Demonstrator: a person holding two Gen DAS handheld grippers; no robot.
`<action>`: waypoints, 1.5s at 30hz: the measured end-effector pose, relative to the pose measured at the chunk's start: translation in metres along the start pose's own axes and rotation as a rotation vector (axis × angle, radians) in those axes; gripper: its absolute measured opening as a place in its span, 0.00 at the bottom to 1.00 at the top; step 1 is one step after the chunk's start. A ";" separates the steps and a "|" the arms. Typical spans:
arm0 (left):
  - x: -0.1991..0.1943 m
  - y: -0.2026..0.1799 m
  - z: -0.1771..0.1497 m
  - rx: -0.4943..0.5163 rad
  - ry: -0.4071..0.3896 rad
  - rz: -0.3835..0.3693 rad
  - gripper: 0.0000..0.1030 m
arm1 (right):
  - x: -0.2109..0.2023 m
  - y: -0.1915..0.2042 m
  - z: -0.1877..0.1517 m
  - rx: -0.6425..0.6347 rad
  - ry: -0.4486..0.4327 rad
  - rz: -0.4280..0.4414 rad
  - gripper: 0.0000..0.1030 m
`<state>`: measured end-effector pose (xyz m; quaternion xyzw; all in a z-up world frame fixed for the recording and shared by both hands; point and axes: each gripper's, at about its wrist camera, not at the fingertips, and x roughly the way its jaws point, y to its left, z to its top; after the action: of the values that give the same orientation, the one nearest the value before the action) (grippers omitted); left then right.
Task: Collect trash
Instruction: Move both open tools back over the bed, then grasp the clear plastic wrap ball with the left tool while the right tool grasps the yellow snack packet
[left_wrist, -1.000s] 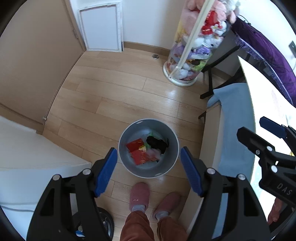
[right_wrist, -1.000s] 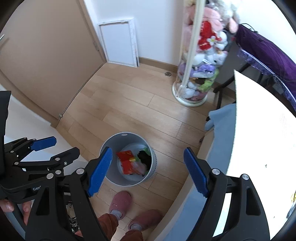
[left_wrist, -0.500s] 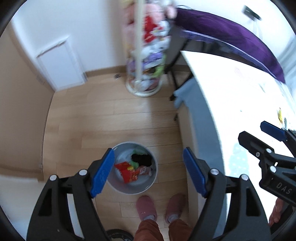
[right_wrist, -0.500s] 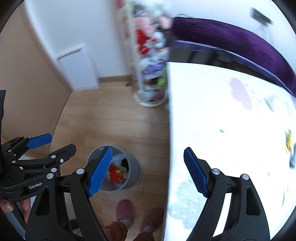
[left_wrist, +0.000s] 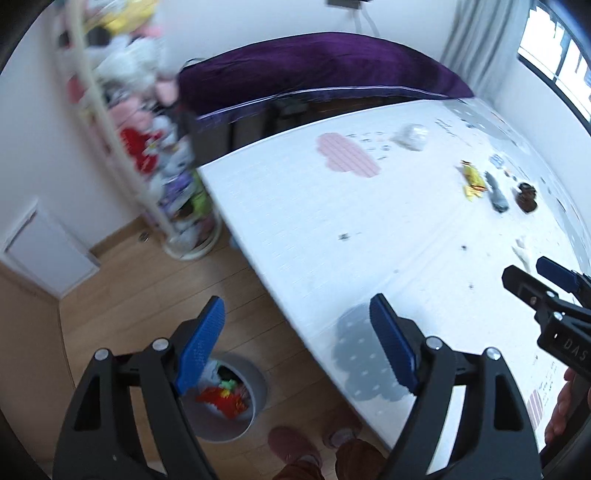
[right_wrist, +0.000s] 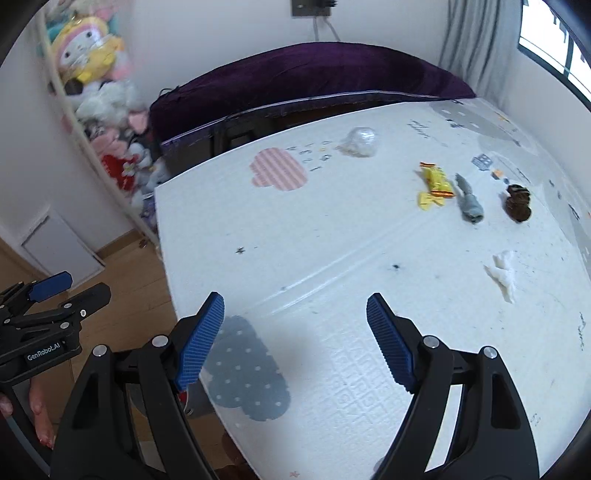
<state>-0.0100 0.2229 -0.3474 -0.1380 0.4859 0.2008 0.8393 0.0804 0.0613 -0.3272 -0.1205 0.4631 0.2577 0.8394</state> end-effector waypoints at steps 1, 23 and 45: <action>0.003 -0.011 0.007 0.024 -0.002 -0.011 0.78 | 0.000 -0.015 0.003 0.021 -0.007 -0.014 0.74; 0.110 -0.169 0.164 0.268 -0.028 -0.124 0.78 | 0.088 -0.186 0.120 0.201 -0.071 -0.116 0.74; 0.310 -0.241 0.283 0.568 -0.009 -0.207 0.78 | 0.260 -0.251 0.183 0.344 0.025 -0.256 0.74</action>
<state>0.4577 0.1944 -0.4700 0.0544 0.5025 -0.0293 0.8624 0.4615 0.0149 -0.4553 -0.0365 0.4917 0.0648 0.8676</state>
